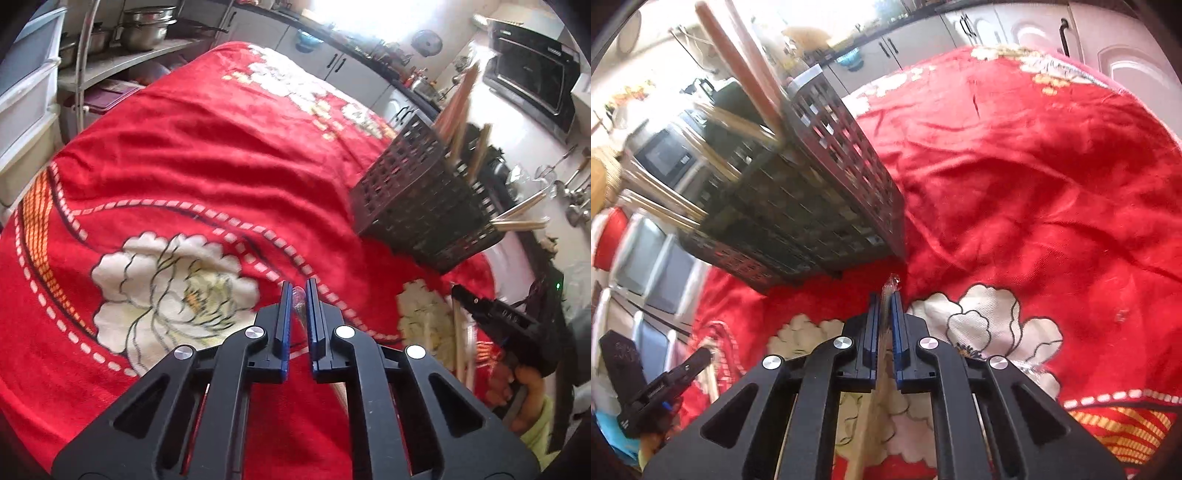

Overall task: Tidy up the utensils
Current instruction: 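Close the left tool on a chopstick while the right tool grasps another chopstick, then lift the chopstick with the left tool over the caddy while the right tool carries its chopstick there, then lower the chopstick into the caddy and open the left tool while the right tool releases its chopstick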

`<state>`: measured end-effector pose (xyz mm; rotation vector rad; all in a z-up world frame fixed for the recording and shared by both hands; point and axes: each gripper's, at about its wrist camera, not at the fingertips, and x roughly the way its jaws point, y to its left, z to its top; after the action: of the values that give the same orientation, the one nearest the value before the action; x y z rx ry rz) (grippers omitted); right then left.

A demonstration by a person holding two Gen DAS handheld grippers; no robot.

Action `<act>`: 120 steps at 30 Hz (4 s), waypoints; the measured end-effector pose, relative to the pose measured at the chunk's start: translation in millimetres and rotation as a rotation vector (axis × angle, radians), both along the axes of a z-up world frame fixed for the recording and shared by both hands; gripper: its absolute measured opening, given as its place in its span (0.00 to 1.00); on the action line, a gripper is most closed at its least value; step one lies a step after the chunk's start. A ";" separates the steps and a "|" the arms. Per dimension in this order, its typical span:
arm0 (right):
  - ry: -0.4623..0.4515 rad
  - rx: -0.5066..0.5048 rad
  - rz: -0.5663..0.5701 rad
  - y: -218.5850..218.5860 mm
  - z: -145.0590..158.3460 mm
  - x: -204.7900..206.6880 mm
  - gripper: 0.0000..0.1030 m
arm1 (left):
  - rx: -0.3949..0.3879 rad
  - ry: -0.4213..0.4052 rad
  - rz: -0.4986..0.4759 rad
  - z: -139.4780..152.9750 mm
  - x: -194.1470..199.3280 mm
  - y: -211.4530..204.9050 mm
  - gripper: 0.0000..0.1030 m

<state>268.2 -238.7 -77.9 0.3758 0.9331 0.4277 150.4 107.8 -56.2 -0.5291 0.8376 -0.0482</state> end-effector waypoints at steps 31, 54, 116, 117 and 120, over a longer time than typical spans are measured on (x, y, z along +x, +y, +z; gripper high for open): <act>-0.575 0.063 0.088 -7.4 166.3 -78.5 0.05 | 0.000 -0.398 -0.210 163.4 17.5 -74.5 0.03; -0.811 0.062 0.022 6.9 229.7 -48.0 0.05 | 0.155 -0.618 -0.184 247.5 55.0 -112.9 0.03; -0.869 -0.063 -0.104 1.5 158.3 -7.2 0.06 | 0.284 -0.619 -0.125 144.4 101.9 -134.8 0.03; -0.864 -0.059 -0.105 0.7 158.0 -8.4 0.06 | 0.283 -0.621 -0.121 144.9 101.3 -134.2 0.03; -0.837 -0.041 -0.102 -2.3 156.5 -13.0 0.07 | 0.284 -0.631 -0.110 146.1 99.7 -131.1 0.03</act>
<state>255.2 -241.0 78.5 0.1721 0.1064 0.4175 250.0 -23.3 89.9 -0.1752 0.2467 -0.1841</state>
